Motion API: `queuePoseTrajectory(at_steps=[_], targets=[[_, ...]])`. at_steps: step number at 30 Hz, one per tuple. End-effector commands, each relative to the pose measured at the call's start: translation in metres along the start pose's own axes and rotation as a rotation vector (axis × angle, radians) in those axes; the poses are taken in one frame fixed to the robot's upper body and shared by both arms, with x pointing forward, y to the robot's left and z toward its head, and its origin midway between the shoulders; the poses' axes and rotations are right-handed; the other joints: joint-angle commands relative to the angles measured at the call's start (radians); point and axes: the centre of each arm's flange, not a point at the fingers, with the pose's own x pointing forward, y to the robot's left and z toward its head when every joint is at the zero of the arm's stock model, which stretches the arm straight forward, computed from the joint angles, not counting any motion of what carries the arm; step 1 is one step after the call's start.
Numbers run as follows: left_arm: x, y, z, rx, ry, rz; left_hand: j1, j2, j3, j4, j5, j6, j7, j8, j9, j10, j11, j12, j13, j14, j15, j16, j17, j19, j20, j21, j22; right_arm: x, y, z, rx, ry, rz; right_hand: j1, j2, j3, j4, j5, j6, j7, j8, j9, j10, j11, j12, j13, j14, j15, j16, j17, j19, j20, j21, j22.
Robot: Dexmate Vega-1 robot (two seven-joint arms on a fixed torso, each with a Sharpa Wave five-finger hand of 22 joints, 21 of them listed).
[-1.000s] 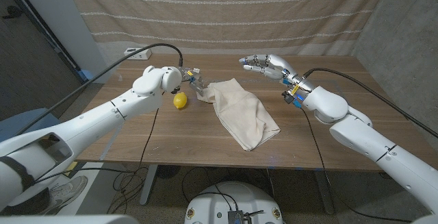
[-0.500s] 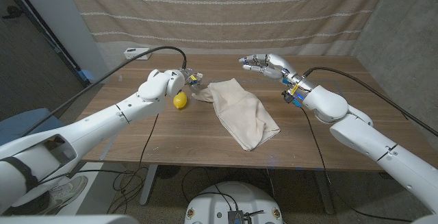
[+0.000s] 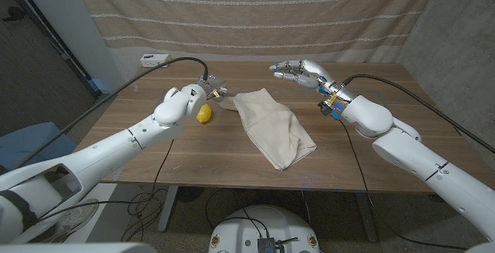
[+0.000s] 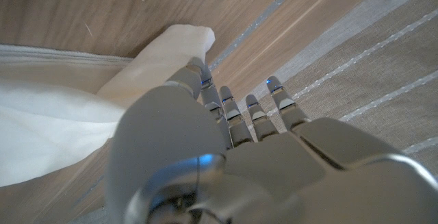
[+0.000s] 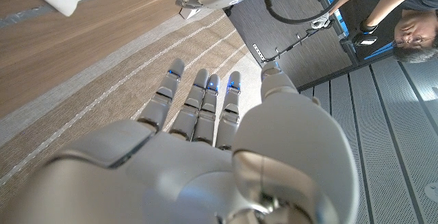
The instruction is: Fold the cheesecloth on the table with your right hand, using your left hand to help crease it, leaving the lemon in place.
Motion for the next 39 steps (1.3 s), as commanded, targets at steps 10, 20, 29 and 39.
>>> queuePoseTrajectory(at_steps=[10,20,29,39], targets=[[-0.025,0.037,0.005,0.057,-0.076,0.812,-0.049,-0.005,-0.016,0.04,0.024,-0.023,-0.108,0.062,0.073,0.039,-0.02,0.011,0.021,0.076,-0.079,0.018,0.007,0.041,-0.011,0.04,0.013,-0.002,-0.001,-0.001,0.021,0.0,-0.014,-0.007,0.002,0.0,-0.002,-0.009,0.009,-0.001,-0.006,0.002,0.005,0.001,-0.001,0.003,0.002,-0.002,0.002,0.007,0.001,-0.005,-0.002,0.002],[-0.018,0.059,-0.001,0.31,-0.219,1.029,-0.066,-0.009,-0.025,0.052,0.039,-0.04,-0.131,0.086,0.1,0.073,-0.028,0.026,0.034,0.115,-0.113,0.025,0.009,0.078,-0.034,0.068,0.018,-0.001,-0.003,0.0,0.016,0.029,-0.02,-0.009,0.003,-0.001,-0.002,-0.01,0.009,-0.002,-0.009,0.003,0.004,0.0,-0.002,0.004,0.001,-0.002,0.003,0.008,0.001,-0.005,-0.002,0.002],[-0.017,0.047,-0.01,0.542,-0.457,0.977,-0.059,-0.048,-0.039,0.026,0.051,0.059,-0.119,0.136,0.078,0.143,-0.05,0.05,0.05,0.167,-0.148,0.024,0.003,0.101,-0.056,0.096,0.02,0.002,-0.003,-0.003,0.02,0.084,-0.034,-0.01,0.008,0.0,-0.002,-0.012,0.007,-0.002,-0.012,0.003,0.002,0.0,-0.004,0.004,-0.002,0.002,0.004,0.011,-0.002,-0.005,-0.003,0.003],[-0.025,-0.022,-0.007,0.628,-0.629,0.752,-0.044,-0.077,-0.045,-0.004,0.044,0.116,-0.109,0.148,0.043,0.164,-0.058,0.051,0.057,0.18,-0.162,0.014,0.0,0.105,-0.069,0.11,0.018,0.008,-0.007,-0.009,0.03,0.139,-0.07,-0.006,0.028,0.011,0.0,-0.013,-0.004,0.001,-0.019,0.003,0.001,0.009,-0.006,0.005,0.0,0.003,0.007,0.014,0.003,-0.011,0.0,0.003]])
